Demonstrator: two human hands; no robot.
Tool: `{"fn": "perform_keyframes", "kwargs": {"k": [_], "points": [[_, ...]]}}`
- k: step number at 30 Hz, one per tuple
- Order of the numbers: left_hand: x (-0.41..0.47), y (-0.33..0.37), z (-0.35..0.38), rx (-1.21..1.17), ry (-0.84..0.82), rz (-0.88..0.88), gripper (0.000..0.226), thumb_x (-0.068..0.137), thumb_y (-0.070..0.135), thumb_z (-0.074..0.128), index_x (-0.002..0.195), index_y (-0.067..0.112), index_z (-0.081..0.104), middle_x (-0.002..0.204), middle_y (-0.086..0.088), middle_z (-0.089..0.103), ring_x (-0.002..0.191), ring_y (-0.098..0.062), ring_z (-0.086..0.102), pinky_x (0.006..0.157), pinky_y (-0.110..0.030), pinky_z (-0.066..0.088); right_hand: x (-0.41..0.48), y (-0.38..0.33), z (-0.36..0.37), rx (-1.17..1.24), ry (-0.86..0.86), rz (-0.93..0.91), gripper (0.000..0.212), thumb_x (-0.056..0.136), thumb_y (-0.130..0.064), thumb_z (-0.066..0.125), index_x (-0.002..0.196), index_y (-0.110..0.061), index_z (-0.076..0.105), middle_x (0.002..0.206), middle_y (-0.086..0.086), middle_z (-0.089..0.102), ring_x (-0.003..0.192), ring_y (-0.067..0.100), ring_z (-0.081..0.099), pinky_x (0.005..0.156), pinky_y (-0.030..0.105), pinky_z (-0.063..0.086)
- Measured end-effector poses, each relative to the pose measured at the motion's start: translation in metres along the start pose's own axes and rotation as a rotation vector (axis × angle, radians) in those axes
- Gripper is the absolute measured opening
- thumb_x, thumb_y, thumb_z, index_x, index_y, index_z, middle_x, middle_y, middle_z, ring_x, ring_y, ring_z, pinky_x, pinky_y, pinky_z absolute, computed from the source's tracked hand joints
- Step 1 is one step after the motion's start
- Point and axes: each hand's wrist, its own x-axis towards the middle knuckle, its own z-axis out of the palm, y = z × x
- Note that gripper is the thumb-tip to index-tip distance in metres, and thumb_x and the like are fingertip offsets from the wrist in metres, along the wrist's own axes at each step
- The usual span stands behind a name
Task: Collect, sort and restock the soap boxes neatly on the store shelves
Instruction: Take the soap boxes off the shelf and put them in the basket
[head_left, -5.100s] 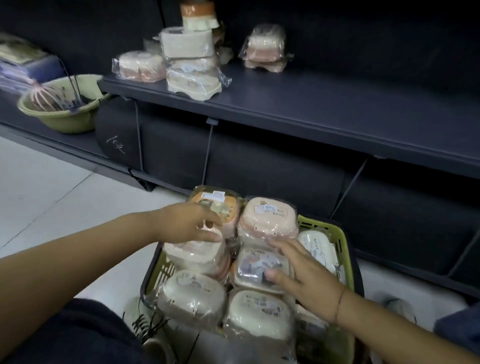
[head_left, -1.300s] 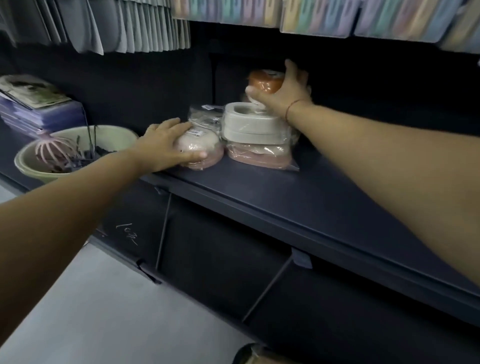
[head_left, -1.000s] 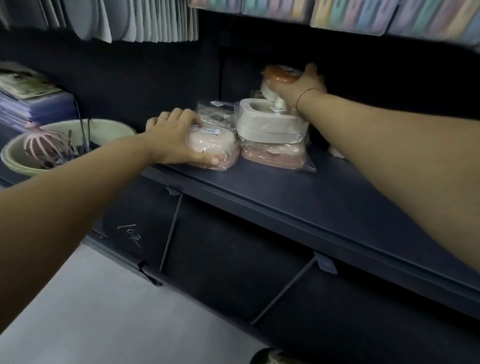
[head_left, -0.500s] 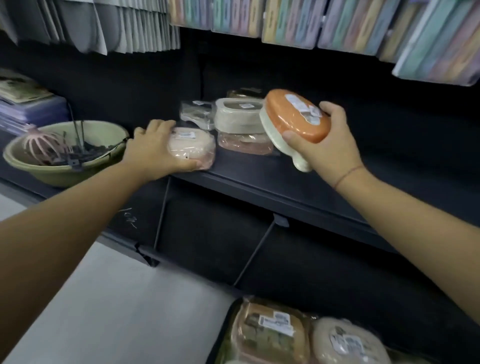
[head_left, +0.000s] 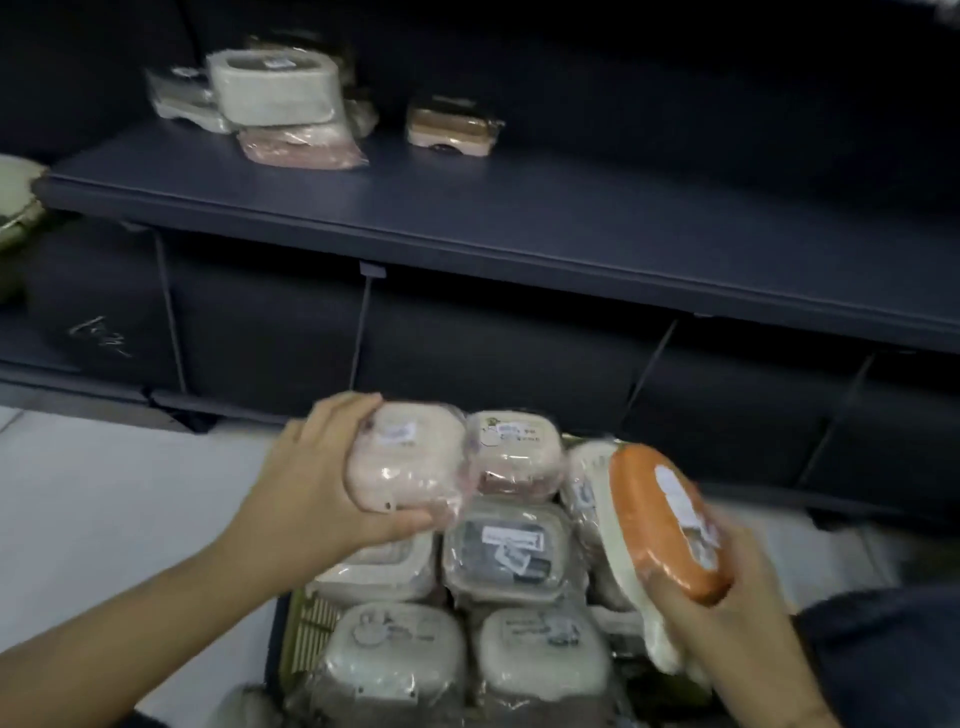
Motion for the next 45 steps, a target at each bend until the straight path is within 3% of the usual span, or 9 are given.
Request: {"fn": "perform_keyframes", "kwargs": {"k": [5,15,24,28,31,33,39,42,45], "points": [[-0.018,0.012,0.042,0.13,-0.177,0.019,0.128,0.039,0.103,0.043,0.147,0.038,0.024,0.14,0.026,0.024,0.131,-0.007,0.029,0.112,-0.034,0.03,-0.025,0.045,0.001,-0.228,-0.134,0.216,0.077,0.06,-0.045,0.081,0.127,-0.05,0.044,0.13,0.003,0.041,0.12,0.024,0.046,0.107,0.038,0.038],[-0.008,0.036,0.07,0.256,-0.227,0.101,0.126,0.045,0.095,0.042,0.151,0.031,0.02,0.15,0.016,0.019,0.132,-0.016,0.03,0.11,-0.036,0.027,-0.002,0.096,0.04,-0.328,-0.211,0.142,0.078,0.088,-0.052,0.058,0.151,-0.04,0.014,0.15,0.001,0.001,0.139,0.032,0.018,0.116,0.048,0.026],[-0.016,0.021,0.071,0.244,-0.201,0.076,0.125,0.047,0.094,0.046,0.151,0.03,0.022,0.152,0.014,0.021,0.137,-0.015,0.027,0.112,-0.035,0.024,0.006,0.077,0.046,-0.58,-0.224,0.127,0.063,0.096,-0.052,0.042,0.151,-0.031,0.017,0.157,0.009,0.004,0.142,0.031,0.006,0.118,0.044,0.013],[-0.022,0.018,0.065,0.169,-0.101,0.071,0.122,0.05,0.09,0.051,0.15,0.026,0.025,0.151,0.012,0.024,0.135,-0.011,0.025,0.109,-0.034,0.026,-0.004,0.034,0.038,-0.172,0.067,-0.151,0.049,0.091,-0.041,0.054,0.137,-0.026,0.046,0.147,0.0,0.031,0.133,0.019,0.031,0.111,0.036,0.032],[-0.036,0.024,0.066,0.157,-0.054,0.164,0.12,0.053,0.089,0.054,0.15,0.023,0.027,0.15,0.009,0.027,0.134,-0.011,0.026,0.108,-0.033,0.025,-0.02,-0.021,0.044,0.274,-0.269,-0.123,0.058,0.08,-0.067,0.057,0.13,-0.043,0.041,0.133,-0.016,0.045,0.119,0.002,0.049,0.097,0.018,0.045],[-0.049,0.029,0.068,0.124,-0.129,0.203,0.121,0.054,0.09,0.053,0.152,0.027,0.02,0.151,0.013,0.019,0.131,-0.004,0.019,0.108,-0.031,0.021,-0.028,-0.034,0.062,0.455,-0.482,-0.031,0.077,0.062,-0.072,0.072,0.128,-0.048,0.041,0.133,-0.013,0.051,0.12,0.005,0.053,0.098,0.032,0.05],[-0.048,0.008,0.057,0.099,-0.385,0.148,0.107,0.066,0.093,0.028,0.152,0.041,-0.009,0.157,0.024,-0.001,0.138,0.008,-0.002,0.116,-0.027,0.004,-0.028,-0.01,0.046,0.592,-0.511,0.267,0.071,0.058,-0.03,0.085,0.122,-0.027,0.054,0.118,0.004,0.065,0.095,0.022,0.07,0.066,0.033,0.059],[-0.04,-0.024,0.067,0.423,-0.433,0.109,0.11,0.061,0.095,-0.002,0.151,0.035,-0.019,0.16,0.013,-0.022,0.147,-0.012,-0.021,0.12,-0.04,-0.009,-0.027,0.01,0.027,0.569,-0.531,0.341,0.09,0.039,-0.041,0.095,0.118,-0.019,0.059,0.113,0.009,0.071,0.099,0.027,0.07,0.078,0.042,0.058],[-0.043,-0.049,0.079,0.521,-0.619,0.047,0.119,0.044,0.1,-0.016,0.146,0.038,-0.029,0.156,0.007,-0.033,0.143,-0.022,-0.033,0.119,-0.048,-0.014,-0.032,0.014,0.03,0.591,-0.429,0.409,0.048,0.074,-0.018,0.076,0.119,-0.011,0.059,0.109,0.013,0.071,0.103,0.032,0.067,0.095,0.054,0.05]]}}
